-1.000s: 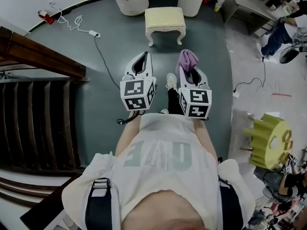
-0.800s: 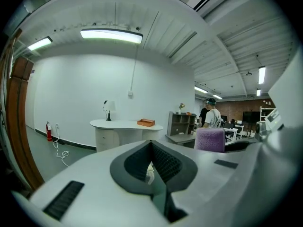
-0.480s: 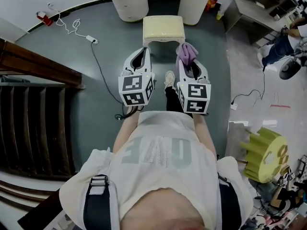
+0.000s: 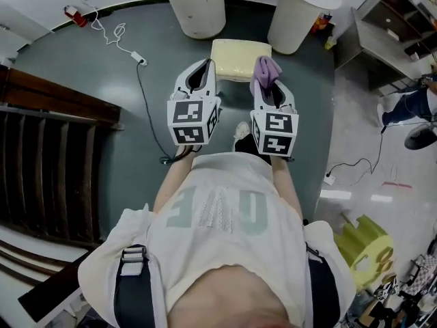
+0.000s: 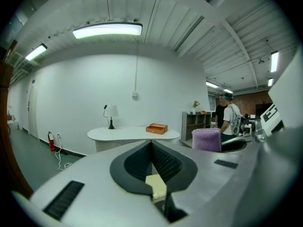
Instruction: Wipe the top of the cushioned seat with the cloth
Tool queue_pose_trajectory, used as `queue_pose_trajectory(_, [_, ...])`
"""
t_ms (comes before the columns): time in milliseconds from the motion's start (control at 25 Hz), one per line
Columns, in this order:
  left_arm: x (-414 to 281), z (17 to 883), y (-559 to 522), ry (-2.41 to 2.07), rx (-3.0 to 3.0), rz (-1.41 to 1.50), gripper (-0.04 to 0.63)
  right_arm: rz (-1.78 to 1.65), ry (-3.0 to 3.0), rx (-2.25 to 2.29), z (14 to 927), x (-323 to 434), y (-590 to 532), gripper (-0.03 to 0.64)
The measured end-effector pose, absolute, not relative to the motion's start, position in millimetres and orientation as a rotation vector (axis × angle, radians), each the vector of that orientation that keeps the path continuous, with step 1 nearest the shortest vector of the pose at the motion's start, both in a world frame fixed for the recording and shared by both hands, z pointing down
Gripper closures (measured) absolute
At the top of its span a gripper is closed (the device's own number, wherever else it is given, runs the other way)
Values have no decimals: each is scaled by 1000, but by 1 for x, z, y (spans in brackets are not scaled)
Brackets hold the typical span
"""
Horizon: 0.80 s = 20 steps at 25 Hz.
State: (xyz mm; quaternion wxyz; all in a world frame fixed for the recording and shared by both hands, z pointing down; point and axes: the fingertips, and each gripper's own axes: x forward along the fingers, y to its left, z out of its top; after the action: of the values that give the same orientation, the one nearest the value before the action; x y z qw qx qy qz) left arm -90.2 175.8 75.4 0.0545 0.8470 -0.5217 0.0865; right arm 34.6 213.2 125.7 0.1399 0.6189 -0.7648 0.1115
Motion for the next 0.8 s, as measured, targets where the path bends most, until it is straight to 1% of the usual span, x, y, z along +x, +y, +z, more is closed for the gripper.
queue_pose_trajectory(200, [-75, 60, 85, -1669, 2528, 268, 589, 326, -2248, 1707, 111, 49, 127, 522])
queue_pose_trajectory(360, [-53, 49, 38, -1674, 2510, 232, 589, 297, -2256, 1648, 98, 65, 82, 522])
queue_pose_trajectory(560, [-13, 34, 1, -1650, 2536, 202, 589, 293, -2255, 1663, 89, 99, 45, 522])
queue_pose_trajectory(800, [-6, 31, -7, -1616, 2590, 262, 589, 310, -2280, 1715, 81, 95, 35, 522])
